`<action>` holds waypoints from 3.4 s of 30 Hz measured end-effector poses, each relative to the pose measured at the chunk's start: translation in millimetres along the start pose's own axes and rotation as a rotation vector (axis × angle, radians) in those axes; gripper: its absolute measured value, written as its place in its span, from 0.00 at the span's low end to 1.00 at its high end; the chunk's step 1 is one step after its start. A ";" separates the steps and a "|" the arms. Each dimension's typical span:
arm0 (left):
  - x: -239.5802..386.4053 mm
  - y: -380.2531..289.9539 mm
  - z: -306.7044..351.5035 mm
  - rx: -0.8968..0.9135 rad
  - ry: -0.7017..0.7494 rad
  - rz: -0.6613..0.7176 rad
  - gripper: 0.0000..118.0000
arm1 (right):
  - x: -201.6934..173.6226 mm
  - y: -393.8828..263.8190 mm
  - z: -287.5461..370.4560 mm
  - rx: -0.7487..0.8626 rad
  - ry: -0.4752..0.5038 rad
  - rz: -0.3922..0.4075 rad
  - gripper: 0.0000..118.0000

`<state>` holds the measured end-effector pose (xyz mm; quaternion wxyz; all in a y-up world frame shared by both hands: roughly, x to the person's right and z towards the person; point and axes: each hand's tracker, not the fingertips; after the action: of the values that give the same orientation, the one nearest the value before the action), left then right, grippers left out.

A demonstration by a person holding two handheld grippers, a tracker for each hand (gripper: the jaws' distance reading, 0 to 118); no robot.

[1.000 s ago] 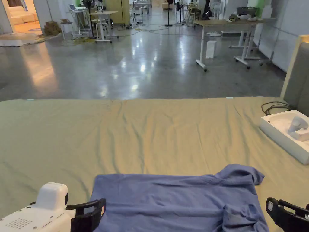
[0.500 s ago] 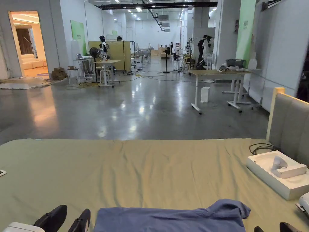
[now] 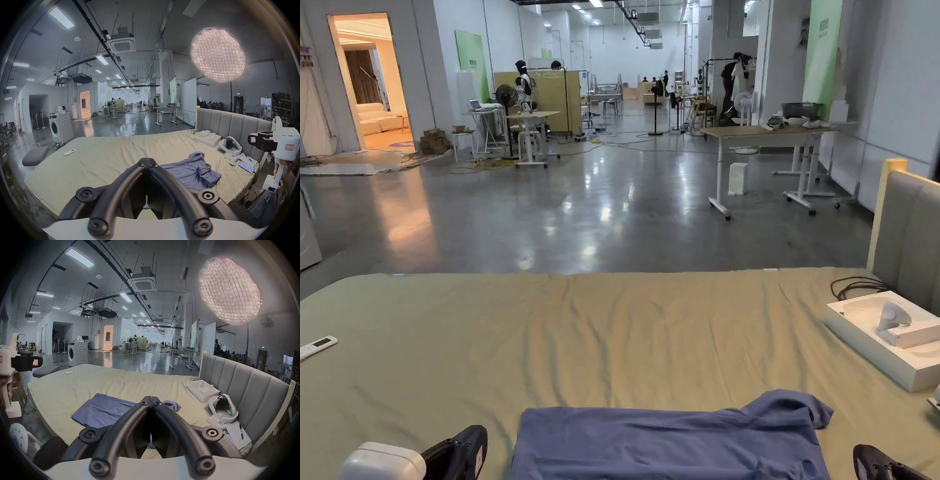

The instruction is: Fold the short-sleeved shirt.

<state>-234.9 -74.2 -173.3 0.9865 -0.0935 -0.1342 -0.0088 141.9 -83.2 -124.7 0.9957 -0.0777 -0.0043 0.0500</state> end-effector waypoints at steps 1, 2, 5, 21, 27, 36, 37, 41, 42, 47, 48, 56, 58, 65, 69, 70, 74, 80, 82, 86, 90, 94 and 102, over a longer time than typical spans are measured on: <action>-1.4 -5.9 -4.0 -0.017 -0.004 0.015 0.01 | 0.3 -1.8 -0.3 -0.004 0.001 -0.001 0.00; -4.7 -8.9 -9.9 -0.040 0.005 0.020 0.01 | 0.7 -2.7 -1.3 -0.009 0.002 -0.002 0.00; -17.8 -30.2 -36.0 -0.157 0.028 0.018 0.01 | 2.3 -7.8 -4.9 -0.033 0.020 -0.019 0.00; -100.5 -198.1 -207.8 -0.654 0.050 0.160 0.73 | -4.3 -73.3 -48.1 -0.335 0.070 -0.104 0.00; -96.7 -217.2 -231.4 -0.726 0.066 0.144 0.73 | -4.4 -90.7 -56.6 -0.402 0.074 -0.113 0.00; -67.1 -215.3 -233.7 -0.764 0.067 0.002 0.09 | 8.4 -104.4 -53.6 -0.435 0.058 -0.161 0.00; -67.7 -219.2 -237.8 -0.801 0.083 -0.020 0.09 | 11.4 -105.5 -54.0 -0.437 0.057 -0.173 0.00; -75.7 -219.9 -248.0 -0.838 0.064 0.024 0.08 | 29.1 -109.1 -63.8 -0.432 0.016 -0.216 0.00; -74.1 -219.6 -247.3 -0.844 0.061 0.015 0.08 | 36.1 -111.0 -70.4 -0.429 0.011 -0.226 0.12; -73.1 -216.1 -255.7 -0.891 0.062 -0.011 0.08 | 80.2 -144.4 -141.6 -0.532 -0.020 -0.338 0.91; -74.1 -215.1 -256.0 -0.896 0.060 -0.008 0.08 | 87.1 -154.0 -160.4 -0.551 -0.017 -0.345 0.90; -82.8 -214.5 -253.8 -0.889 0.048 0.064 0.08 | 89.8 -227.3 -243.7 -0.719 -0.036 -0.191 0.36; -82.1 -215.2 -252.7 -0.879 0.050 0.061 0.08 | 73.3 -222.2 -235.5 -0.665 -0.064 -0.069 0.23; -86.2 -177.3 -214.9 -0.677 0.031 0.171 0.07 | 74.4 -187.1 -218.0 -0.643 -0.064 0.003 0.09; -85.3 -152.9 -185.0 -0.661 0.010 0.155 0.06 | 69.7 -159.9 -190.8 -0.561 -0.144 0.023 0.09; -83.5 -150.9 -175.7 -0.647 0.011 0.145 0.06 | 68.6 -155.6 -181.1 -0.564 -0.131 0.010 0.09; -79.1 -160.4 -135.2 -0.675 -0.010 0.135 0.06 | 64.2 -153.0 -133.4 -0.564 -0.139 -0.054 0.09; -69.0 -207.6 -80.8 -0.764 -0.039 0.156 0.06 | 53.1 -193.0 -77.6 -0.671 -0.128 -0.048 0.09; -69.1 -221.1 -86.1 -0.772 -0.041 0.155 0.07 | 55.4 -211.4 -84.5 -0.684 -0.126 -0.049 0.09; -81.0 -230.3 -87.3 -0.722 -0.069 0.195 0.70 | 59.8 -225.6 -88.1 -0.704 -0.121 -0.056 0.67; -81.7 -190.9 -63.9 -0.551 -0.026 0.253 0.73 | 74.9 -198.8 -63.9 -0.616 -0.109 -0.155 0.73; -58.9 -114.8 -19.7 -0.211 -0.003 0.178 0.73 | 71.1 -132.5 -32.3 -0.416 -0.101 -0.110 0.73; 12.7 -10.8 51.5 0.258 0.037 -0.084 0.76 | 26.2 -26.7 27.7 -0.008 -0.072 -0.020 0.74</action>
<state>-236.6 -75.1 -119.2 0.9914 0.0401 -0.1197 -0.0345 170.2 -102.6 -93.1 0.9951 -0.0796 -0.0413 0.0426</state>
